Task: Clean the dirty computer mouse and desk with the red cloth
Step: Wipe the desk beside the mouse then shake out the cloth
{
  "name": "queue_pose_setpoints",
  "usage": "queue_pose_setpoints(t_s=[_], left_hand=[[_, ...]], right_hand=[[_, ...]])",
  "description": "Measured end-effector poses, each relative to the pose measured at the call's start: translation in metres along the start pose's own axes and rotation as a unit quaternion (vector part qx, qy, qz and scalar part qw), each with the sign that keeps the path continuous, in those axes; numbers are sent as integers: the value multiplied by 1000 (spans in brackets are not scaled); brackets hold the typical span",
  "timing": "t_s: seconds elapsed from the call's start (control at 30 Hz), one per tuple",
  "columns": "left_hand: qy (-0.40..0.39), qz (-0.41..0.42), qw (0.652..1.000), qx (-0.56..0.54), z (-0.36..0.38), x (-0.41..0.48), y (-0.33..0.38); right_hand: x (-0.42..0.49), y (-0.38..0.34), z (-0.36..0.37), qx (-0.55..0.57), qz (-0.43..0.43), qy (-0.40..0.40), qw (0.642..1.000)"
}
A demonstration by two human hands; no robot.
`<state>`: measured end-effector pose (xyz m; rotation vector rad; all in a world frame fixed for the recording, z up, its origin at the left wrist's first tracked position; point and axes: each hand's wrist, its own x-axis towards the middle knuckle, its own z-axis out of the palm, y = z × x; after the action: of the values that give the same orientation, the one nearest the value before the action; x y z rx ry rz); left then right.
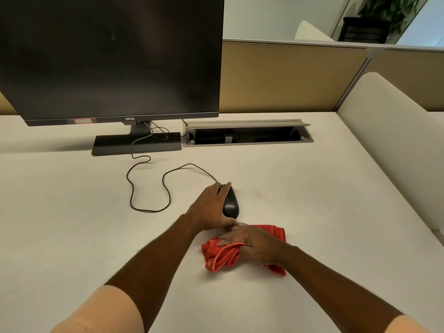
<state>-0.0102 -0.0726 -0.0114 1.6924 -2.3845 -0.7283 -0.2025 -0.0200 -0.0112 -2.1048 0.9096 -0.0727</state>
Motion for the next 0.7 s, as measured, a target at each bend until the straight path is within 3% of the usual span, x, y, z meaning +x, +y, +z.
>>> queue_pose_setpoints(t_s=[0.23,0.33,0.5,0.7], left_hand=[[12,-31,994,-100,1,-10,-6],[10,-27,995,-91,3,-22,-9],[68,-49,989,-125,15,-47,-10],[74,-53,994,-59,33,-71,-4]], right_hand=[[-4,-12,4,-48,13,35,998],[-5,-16,5,-82,6,52,995],[-5,-27,-4,-188,-29,117,975],[-14,-30,3,-152,40,76,985]])
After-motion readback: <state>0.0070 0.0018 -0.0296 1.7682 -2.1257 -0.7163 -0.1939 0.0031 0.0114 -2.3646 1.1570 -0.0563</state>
